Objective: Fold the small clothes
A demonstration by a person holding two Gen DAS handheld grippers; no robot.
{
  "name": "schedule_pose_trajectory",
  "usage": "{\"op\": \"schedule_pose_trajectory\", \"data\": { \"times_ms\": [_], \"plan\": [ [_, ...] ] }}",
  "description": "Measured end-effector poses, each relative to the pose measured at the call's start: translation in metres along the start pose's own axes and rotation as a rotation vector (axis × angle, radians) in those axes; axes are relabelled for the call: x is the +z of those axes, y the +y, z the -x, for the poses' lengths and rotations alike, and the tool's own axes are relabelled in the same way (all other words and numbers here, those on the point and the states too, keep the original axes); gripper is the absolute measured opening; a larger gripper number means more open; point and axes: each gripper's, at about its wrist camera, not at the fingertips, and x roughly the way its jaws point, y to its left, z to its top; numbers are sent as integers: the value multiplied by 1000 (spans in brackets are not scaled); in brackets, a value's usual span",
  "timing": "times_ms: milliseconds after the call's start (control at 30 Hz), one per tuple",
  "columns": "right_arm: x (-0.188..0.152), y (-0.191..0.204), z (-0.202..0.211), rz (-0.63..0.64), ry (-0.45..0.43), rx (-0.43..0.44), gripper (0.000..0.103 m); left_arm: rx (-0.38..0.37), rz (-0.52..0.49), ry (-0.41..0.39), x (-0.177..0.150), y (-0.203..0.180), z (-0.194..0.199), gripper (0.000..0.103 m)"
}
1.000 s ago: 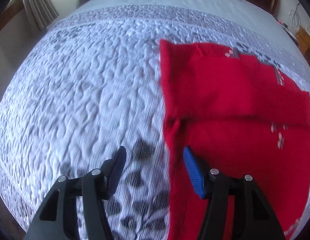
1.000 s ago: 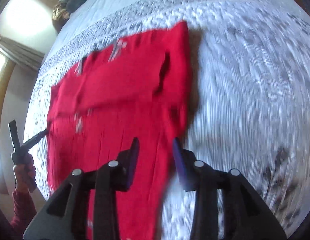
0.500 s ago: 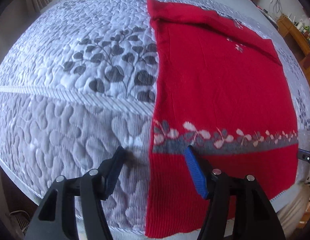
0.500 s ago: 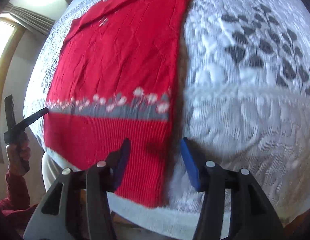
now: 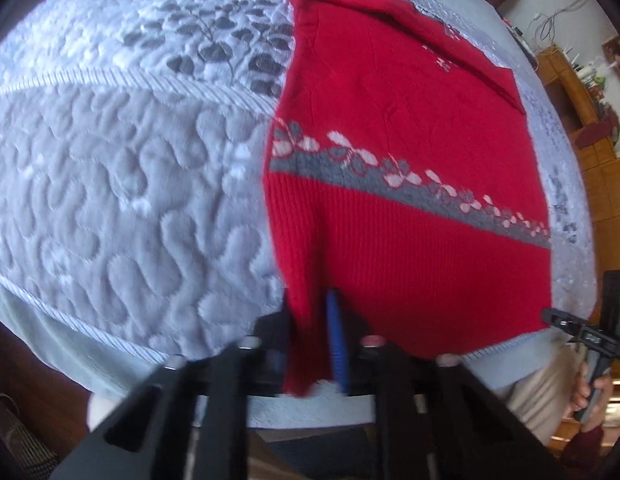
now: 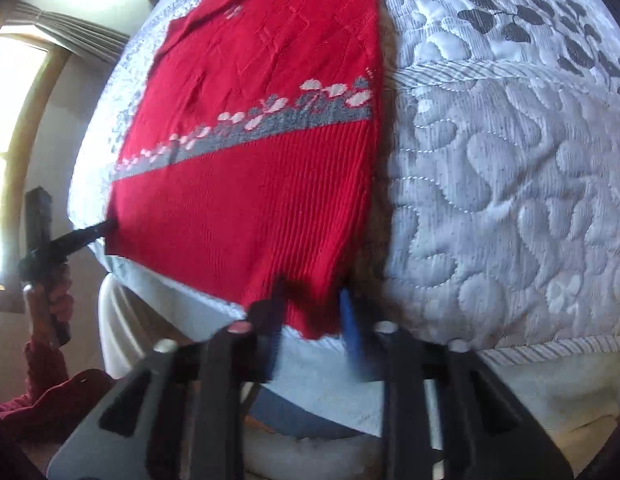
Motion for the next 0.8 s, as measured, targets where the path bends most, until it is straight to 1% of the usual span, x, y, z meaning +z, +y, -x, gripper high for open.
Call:
{"op": "schedule_pose_trajectory", "data": {
  "times_ms": [33, 67, 167, 200, 233, 300, 333, 400, 567, 667, 700, 733, 800],
  "plan": [
    [-1, -2, 1, -17, 1, 60, 8, -16, 17, 0, -3, 2, 1, 9],
    [-2, -3, 2, -29, -5, 89, 8, -20, 23, -5, -5, 4, 2, 8],
    [-1, -9, 9, -47, -18, 135, 8, -48, 50, -17, -7, 10, 9, 8],
    [1, -11, 12, -58, -21, 168, 7, -65, 64, -22, -6, 12, 13, 8],
    [3, -13, 16, -63, -23, 183, 7, -79, 75, -30, -3, 20, 22, 8],
    [10, -16, 24, -70, -37, 212, 7, -104, 89, -45, 4, 23, 30, 8],
    [18, -17, 30, -76, -49, 236, 7, -113, 94, -54, 7, 23, 33, 7],
    [35, -18, 41, -87, -71, 271, 7, -125, 98, -73, 23, 18, 38, 7],
    [84, -16, 59, -65, -97, 233, 7, -136, 107, -116, 69, 13, 47, 8],
    [120, -23, 62, -72, -98, 208, 7, -138, 135, -124, 102, 8, 35, 8],
    [136, -26, 59, -81, -93, 188, 7, -133, 142, -127, 112, 7, 31, 8],
    [145, -30, 55, -86, -90, 177, 7, -127, 146, -127, 122, 4, 23, 8],
    [170, -40, 45, -113, -80, 152, 7, -91, 146, -127, 142, 1, 12, 8]
  ]
}}
